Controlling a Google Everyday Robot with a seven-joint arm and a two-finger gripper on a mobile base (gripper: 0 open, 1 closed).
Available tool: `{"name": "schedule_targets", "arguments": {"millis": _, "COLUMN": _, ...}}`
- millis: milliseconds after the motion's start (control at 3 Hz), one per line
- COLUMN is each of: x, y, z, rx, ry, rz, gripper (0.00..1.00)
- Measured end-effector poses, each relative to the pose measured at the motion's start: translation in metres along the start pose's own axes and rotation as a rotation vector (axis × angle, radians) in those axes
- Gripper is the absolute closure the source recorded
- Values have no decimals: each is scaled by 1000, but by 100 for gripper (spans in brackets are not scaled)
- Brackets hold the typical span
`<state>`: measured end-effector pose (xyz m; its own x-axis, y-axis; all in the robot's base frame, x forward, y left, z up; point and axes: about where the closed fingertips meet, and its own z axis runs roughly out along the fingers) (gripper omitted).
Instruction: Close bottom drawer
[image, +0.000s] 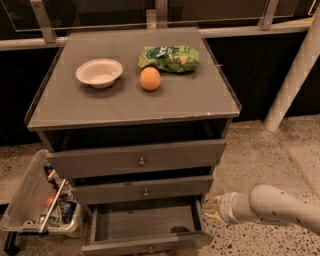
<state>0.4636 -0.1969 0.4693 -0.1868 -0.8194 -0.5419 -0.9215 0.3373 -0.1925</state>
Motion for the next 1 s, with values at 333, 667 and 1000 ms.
{"name": "schedule_targets", "arguments": {"millis": 333, "x": 0, "y": 0, "z": 0, "rx": 0, "ry": 0, "rz": 0, "gripper": 100}}
{"name": "schedule_targets", "arguments": {"millis": 667, "x": 14, "y": 10, "z": 15, "rx": -15, "ry": 24, "rz": 45, "gripper": 100}}
{"name": "schedule_targets", "arguments": {"millis": 1000, "x": 45, "y": 31, "z": 46, "rx": -36, "ry": 41, "rz": 118, "gripper": 100}}
